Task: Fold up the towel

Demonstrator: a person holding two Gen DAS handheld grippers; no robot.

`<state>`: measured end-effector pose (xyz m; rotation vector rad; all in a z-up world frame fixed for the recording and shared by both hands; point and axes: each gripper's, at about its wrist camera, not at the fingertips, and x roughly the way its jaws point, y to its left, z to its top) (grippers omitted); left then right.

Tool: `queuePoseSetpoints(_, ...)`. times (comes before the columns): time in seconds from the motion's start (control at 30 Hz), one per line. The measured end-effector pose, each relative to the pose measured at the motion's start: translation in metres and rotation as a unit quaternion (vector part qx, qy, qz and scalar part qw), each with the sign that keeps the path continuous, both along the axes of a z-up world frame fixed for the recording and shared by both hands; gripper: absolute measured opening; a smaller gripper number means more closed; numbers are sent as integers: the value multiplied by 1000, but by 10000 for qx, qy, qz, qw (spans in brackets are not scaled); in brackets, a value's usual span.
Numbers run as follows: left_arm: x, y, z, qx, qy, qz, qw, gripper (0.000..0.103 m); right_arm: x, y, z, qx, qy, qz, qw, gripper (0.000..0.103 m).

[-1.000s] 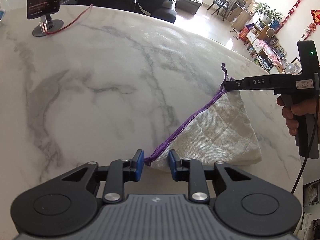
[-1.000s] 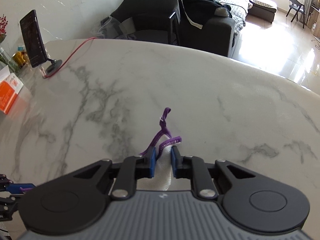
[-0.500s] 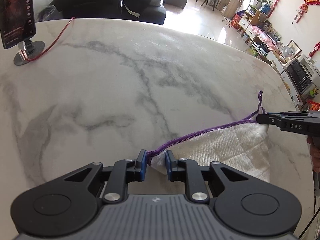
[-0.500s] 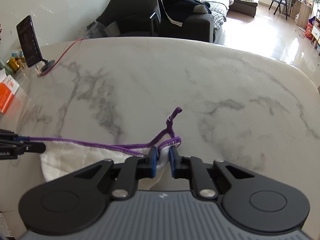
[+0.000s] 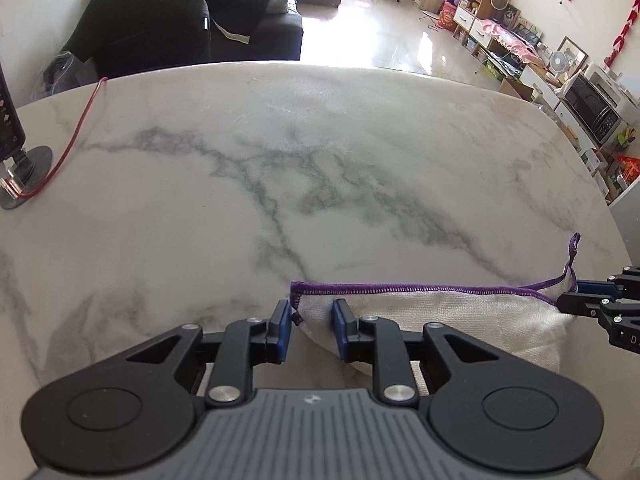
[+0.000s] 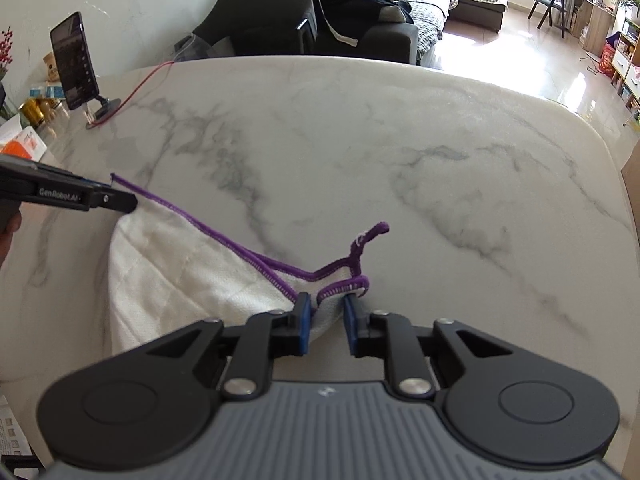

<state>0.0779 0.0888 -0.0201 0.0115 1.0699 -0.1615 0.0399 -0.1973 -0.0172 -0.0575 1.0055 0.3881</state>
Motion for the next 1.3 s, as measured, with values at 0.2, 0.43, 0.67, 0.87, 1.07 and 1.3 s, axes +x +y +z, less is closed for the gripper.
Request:
queuePoseSetpoints(0.2, -7, -1, 14, 291, -202, -2, 9994, 79, 3, -6, 18, -15, -209, -206, 9996, 66)
queuePoseSetpoints(0.43, -27, -4, 35, -296, -515, -197, 9980, 76, -8, 5, 34, 217, -476, 164, 9985, 22)
queuePoseSetpoints(0.67, -21, -34, 32, -181, -679, -692, 9951, 71, -14, 37, 17, 195, -260, 749, 9967, 16)
queuePoseSetpoints(0.87, -15, -17, -2, -6, -194, -520, 9985, 69, -5, 32, 1, 79, -94, 657, 9978, 16)
queuePoseSetpoints(1.07, -18, 1, -16, 52, -332, -500, 9982, 71, 3, 13, -4, 147, -40, 507, 9986, 14)
queuePoseSetpoints(1.3, -13, 0, -19, 149, -289, -467, 9984, 76, 6, 2, 1, 125, -39, 322, 9994, 17)
